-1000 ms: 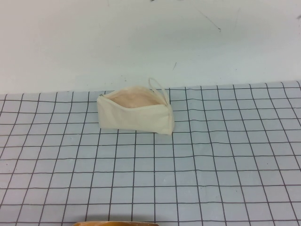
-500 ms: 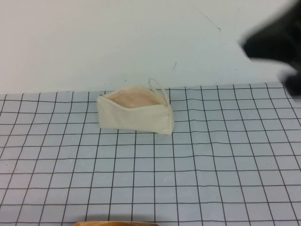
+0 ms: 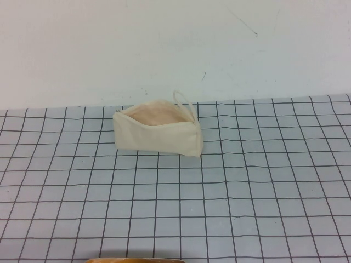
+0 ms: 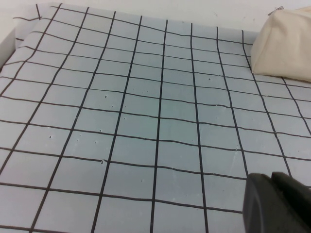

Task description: Put eraser into pencil case

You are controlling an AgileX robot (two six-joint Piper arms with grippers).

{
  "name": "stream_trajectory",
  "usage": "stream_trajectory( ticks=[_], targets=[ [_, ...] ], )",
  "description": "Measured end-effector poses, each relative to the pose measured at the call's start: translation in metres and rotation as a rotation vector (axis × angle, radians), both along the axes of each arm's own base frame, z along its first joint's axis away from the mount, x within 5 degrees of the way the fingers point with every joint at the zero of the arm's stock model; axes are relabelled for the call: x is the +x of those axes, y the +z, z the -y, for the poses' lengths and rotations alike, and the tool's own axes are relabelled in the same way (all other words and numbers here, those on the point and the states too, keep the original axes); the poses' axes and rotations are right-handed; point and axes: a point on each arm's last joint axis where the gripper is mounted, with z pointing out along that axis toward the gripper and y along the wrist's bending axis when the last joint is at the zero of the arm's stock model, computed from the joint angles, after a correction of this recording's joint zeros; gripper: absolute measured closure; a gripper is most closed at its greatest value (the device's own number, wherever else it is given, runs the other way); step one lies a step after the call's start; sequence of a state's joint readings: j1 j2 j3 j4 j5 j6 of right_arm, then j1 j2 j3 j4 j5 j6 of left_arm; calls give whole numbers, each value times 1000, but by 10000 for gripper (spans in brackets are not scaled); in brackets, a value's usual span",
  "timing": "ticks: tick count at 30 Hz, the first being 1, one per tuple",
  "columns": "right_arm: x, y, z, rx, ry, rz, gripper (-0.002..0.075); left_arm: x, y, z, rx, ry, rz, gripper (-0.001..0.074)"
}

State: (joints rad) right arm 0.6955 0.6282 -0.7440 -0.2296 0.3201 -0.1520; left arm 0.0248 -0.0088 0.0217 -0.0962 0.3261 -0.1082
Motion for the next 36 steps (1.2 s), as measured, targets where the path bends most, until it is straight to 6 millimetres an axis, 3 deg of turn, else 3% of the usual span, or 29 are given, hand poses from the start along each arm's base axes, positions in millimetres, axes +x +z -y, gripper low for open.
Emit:
stream_trajectory(
  ticks=[8, 11, 19, 30, 36],
  targets=[
    [-23, -60, 27, 107, -98, -97, 727, 0, 0, 0, 0, 0, 0, 737],
    [-27, -91, 45, 159, -264, -95, 727, 0, 0, 0, 0, 0, 0, 737],
    [-37, -137, 73, 245, -628, -49, 727, 0, 0, 0, 0, 0, 0, 737],
    [-41, -194, 79, 215, -735, -142, 727, 0, 0, 0, 0, 0, 0, 737],
    [-47, -204, 79, 206, -746, -176, 727, 0, 0, 0, 0, 0, 0, 737]
  ],
)
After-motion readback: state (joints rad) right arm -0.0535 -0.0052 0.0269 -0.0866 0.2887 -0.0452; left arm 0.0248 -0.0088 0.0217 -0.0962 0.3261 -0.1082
